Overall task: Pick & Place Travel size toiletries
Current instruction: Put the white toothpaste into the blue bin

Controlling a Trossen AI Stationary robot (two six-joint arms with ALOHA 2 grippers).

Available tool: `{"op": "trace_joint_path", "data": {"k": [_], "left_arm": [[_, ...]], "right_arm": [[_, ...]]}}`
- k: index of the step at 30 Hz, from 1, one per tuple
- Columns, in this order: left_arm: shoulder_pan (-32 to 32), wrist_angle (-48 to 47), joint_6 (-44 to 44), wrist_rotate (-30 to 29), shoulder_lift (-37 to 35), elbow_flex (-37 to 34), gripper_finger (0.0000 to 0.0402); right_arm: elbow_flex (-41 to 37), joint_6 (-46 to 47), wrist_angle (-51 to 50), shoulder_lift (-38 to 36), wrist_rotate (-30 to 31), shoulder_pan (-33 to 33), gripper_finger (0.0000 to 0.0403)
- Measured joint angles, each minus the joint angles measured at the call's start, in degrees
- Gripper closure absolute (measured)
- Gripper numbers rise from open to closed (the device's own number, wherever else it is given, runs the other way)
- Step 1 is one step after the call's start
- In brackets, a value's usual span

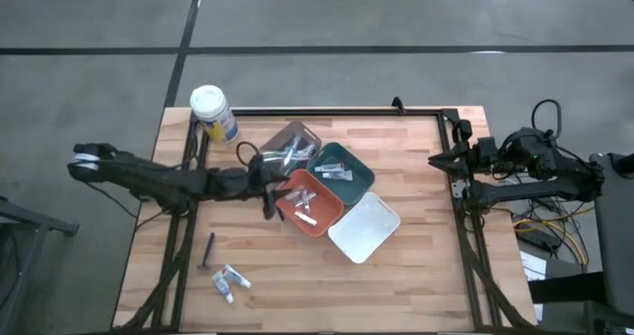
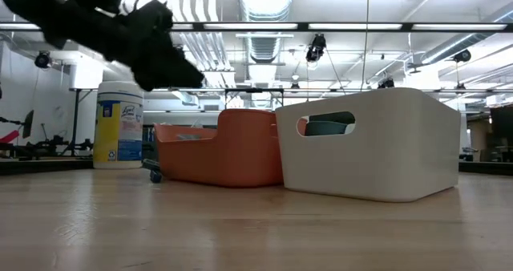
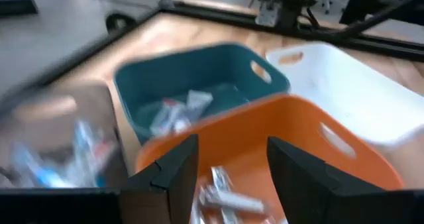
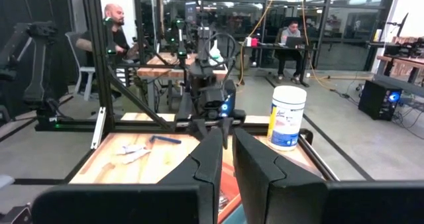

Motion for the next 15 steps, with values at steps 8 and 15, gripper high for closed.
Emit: {"op": "trace_joint_path", "data": {"k": [8, 15], "left_arm": [[-5.12, -0.02, -10.08, 0.04, -0.75, -5.53, 0.0219], [-9.51, -0.01, -10.27, 0.0, -0.75, -6.07, 0.0219]], "right_arm": [[0.0, 0.05, 0.0, 0.0, 0.0, -0.02, 0.0369], [0.0, -0.04, 0.0, 0.0, 0.02, 0.0, 0.0369]]}}
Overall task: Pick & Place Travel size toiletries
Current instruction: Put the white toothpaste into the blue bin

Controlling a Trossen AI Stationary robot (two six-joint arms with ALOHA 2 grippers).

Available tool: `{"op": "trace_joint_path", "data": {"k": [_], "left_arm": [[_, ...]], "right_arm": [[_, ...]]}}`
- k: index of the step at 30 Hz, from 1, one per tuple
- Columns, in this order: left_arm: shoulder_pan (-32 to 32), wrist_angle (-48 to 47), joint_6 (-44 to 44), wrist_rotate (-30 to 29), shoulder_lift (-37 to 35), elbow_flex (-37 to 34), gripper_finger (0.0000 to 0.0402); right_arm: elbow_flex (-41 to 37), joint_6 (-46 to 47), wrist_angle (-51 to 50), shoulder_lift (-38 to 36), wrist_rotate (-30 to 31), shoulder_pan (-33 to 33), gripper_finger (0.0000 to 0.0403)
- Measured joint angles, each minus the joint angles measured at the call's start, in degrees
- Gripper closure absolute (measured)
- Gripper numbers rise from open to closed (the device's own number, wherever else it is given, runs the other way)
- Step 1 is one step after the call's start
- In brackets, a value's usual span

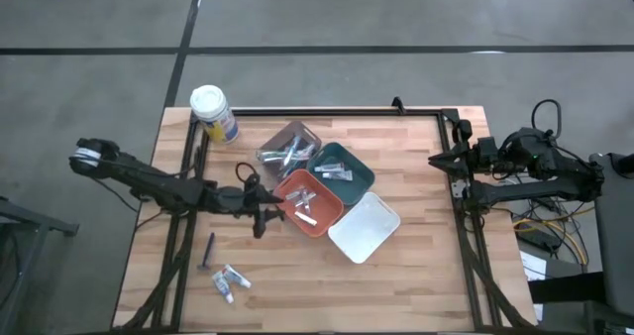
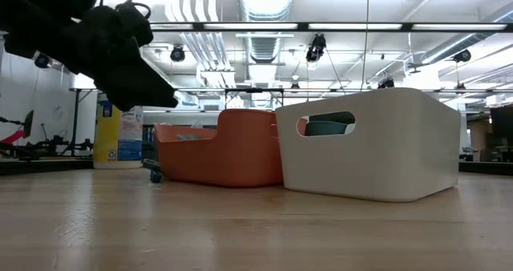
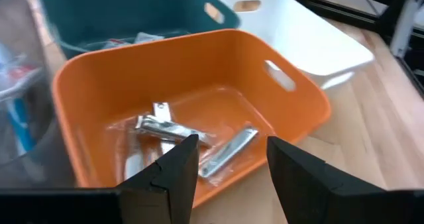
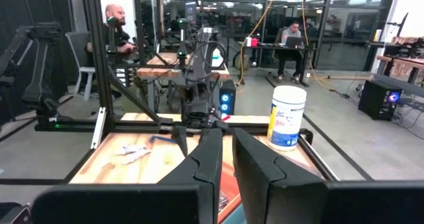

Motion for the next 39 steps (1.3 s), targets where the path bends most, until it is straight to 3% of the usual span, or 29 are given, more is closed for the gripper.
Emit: {"op": "trace_joint_path", "data": {"k": [22, 39], "left_arm": [[-1.35, -0.01, -3.92, 0.05, -0.02, 0.29, 0.022], [-1.53, 0.28, 5.6, -1.4, -0.07, 0.95, 0.022]], "right_arm": [[0.0, 0.07, 0.0, 0.0, -0.02, 0.0, 0.0369], [0.0, 0.08, 0.0, 0.0, -0.02, 0.0, 0.0369]]}}
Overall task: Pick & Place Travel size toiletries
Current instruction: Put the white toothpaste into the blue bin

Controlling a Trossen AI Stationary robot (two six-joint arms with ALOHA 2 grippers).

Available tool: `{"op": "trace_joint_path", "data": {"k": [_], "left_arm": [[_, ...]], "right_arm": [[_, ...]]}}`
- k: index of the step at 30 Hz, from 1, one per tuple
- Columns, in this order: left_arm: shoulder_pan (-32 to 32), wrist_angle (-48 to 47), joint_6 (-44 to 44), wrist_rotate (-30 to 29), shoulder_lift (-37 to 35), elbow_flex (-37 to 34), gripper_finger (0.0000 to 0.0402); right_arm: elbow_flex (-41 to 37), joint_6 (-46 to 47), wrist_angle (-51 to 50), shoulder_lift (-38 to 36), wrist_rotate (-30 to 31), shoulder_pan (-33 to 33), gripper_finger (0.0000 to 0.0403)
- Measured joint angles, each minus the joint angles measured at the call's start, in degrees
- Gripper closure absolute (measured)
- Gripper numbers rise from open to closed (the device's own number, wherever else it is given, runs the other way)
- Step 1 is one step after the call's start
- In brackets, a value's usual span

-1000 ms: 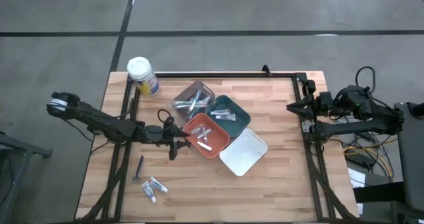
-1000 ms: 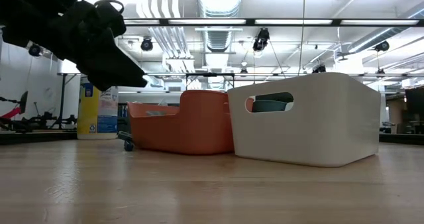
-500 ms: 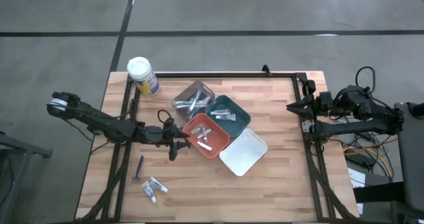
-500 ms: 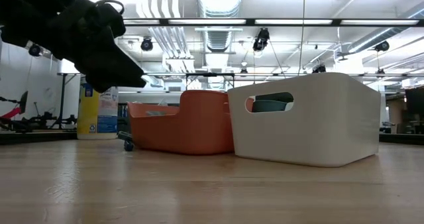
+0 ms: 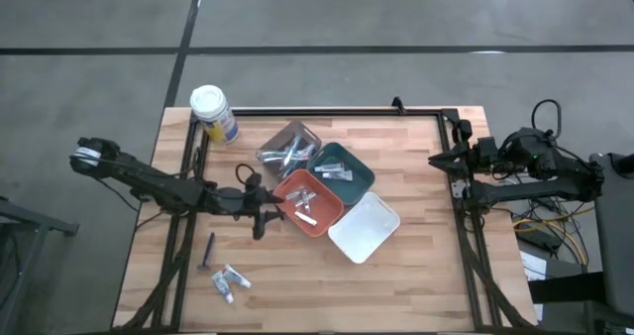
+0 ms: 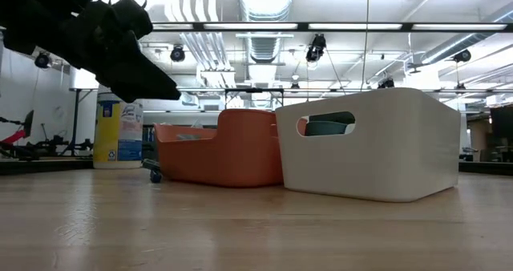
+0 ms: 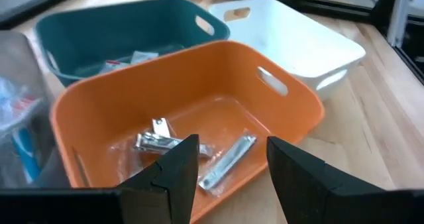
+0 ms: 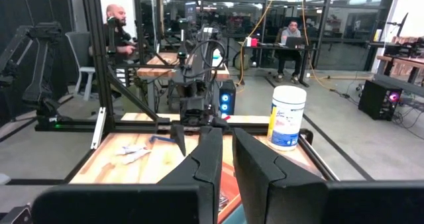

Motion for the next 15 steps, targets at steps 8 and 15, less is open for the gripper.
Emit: {"op": "trace_joint_path", "data": {"k": [8, 15], "left_arm": [[-0.05, -7.03, 0.13, 11.23, 0.0, -0.11, 0.022], [-0.39, -19.75, -0.18, 17.12, 0.02, -0.13, 0.022]], "right_arm": [[0.0, -0.08, 0.0, 0.0, 0.0, 0.01, 0.0369], [0.0, 0.0, 0.0, 0.0, 0.01, 0.01, 0.0369]]}}
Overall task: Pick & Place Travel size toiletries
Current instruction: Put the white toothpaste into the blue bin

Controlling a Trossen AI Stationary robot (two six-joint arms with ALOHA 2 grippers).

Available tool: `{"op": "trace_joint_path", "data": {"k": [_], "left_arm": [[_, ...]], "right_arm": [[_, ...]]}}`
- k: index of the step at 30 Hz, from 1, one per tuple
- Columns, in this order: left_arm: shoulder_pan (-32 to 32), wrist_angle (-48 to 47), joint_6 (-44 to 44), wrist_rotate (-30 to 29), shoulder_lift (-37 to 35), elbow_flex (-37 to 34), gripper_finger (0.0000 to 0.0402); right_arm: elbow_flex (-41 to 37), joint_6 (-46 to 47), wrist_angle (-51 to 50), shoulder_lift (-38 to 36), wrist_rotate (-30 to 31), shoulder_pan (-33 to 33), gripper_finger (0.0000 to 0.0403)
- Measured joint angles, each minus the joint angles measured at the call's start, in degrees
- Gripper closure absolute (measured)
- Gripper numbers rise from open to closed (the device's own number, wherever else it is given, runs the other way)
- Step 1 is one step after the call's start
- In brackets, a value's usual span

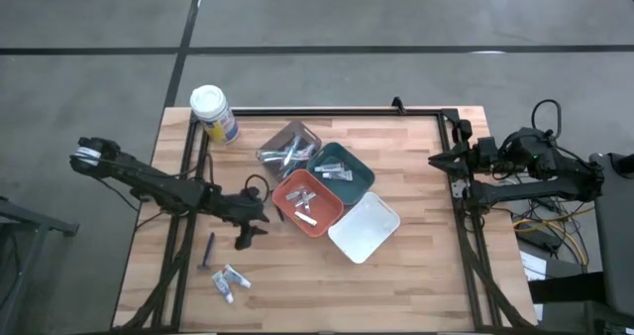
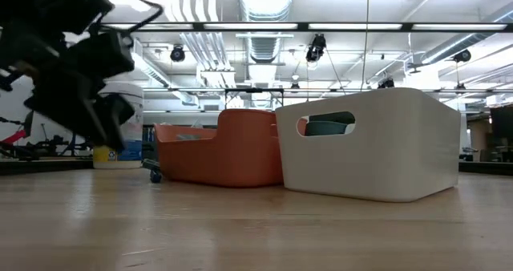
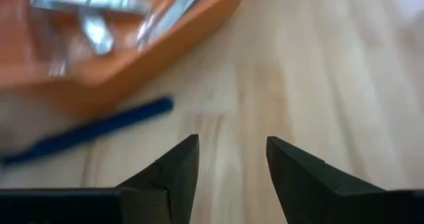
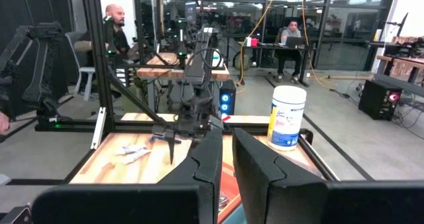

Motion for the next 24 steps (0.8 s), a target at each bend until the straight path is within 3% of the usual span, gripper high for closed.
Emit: {"op": "trace_joint_path", "data": {"k": [2, 6, 8, 11, 18, 24], "left_arm": [[-0.3, -2.83, -2.27, 1.96, 0.0, -0.02, 0.022], [-3.38, -3.89, -6.53, 14.49, 0.0, -0.05, 0.022], [-6.47, -4.12, -8.61, 16.03, 0.0, 0.35, 0.0221], [-12.15, -3.97, -9.07, 14.49, 0.0, 1.6, 0.0226], [-23.83, -4.08, -8.53, 0.76, 0.03, 2.83, 0.0252], [-27.92, -4.07, -13.91, 0.16, 0.1, 2.81, 0.0267]], "right_arm": [[0.0, -0.1, 0.0, 0.0, -0.01, -0.02, 0.0369], [0.0, -0.07, 0.0, 0.01, 0.0, -0.02, 0.0369], [0.0, -0.02, 0.0, 0.01, 0.0, -0.01, 0.0369], [0.0, -0.08, 0.0, 0.0, 0.01, -0.02, 0.0369], [0.0, 0.01, 0.0, 0.01, 0.0, 0.0, 0.0369], [0.0, -0.03, 0.0, 0.0, 0.01, 0.0, 0.0369]]}}
